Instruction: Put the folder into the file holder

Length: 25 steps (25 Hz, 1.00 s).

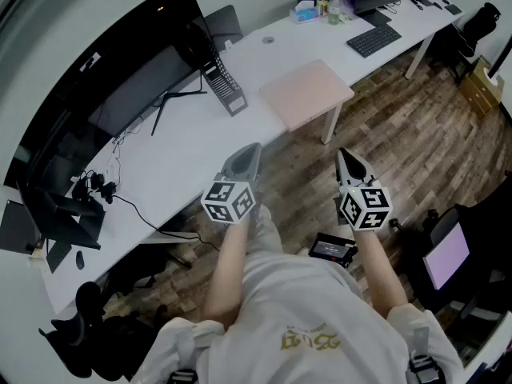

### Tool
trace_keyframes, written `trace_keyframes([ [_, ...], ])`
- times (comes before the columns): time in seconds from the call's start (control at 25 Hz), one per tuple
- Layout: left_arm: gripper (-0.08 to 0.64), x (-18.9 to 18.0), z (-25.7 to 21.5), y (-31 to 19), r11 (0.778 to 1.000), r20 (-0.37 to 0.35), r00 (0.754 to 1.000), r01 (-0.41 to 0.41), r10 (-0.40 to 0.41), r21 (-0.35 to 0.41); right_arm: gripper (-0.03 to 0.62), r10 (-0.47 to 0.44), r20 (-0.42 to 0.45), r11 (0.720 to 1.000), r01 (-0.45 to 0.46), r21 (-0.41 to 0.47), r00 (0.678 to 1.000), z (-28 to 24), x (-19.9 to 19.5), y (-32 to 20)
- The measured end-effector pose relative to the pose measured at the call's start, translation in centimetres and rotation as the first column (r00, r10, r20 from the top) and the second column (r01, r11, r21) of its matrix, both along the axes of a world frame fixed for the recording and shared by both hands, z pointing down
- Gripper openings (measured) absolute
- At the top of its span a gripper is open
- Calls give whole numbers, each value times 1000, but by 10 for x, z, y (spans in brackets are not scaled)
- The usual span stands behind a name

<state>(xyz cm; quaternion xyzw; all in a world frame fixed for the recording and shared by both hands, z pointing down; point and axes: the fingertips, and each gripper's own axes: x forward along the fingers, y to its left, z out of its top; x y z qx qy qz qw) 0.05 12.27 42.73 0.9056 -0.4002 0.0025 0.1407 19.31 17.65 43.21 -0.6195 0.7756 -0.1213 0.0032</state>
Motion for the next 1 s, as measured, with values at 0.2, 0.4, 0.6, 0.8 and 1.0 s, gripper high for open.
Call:
trace_keyframes([
  [0.2, 17, 5, -2, 2, 1000, 5, 1000, -6, 6, 1, 9, 4, 11, 1000, -4, -15, 1000, 5, 2, 6],
  [0.4, 17, 10, 1, 2, 1000, 23, 1000, -16, 16, -5, 9, -12, 59, 1000, 13, -10, 998, 5, 4, 6],
  [0.6, 180, 21, -2, -1, 998, -71, 997, -44, 41, -39, 168, -29, 184, 999, 32, -10, 982, 7, 8, 8],
  [0.8, 228, 40, -3, -8, 996, -49, 996, -81, 80, -24, 234, 7, 236, 1000, -2, -22, 972, 8, 26, 5],
  [1.0, 298, 57, 2, -29, 994, -51, 994, -102, 100, -41, 292, 35, 264, 999, -24, -43, 964, 15, 45, -15],
])
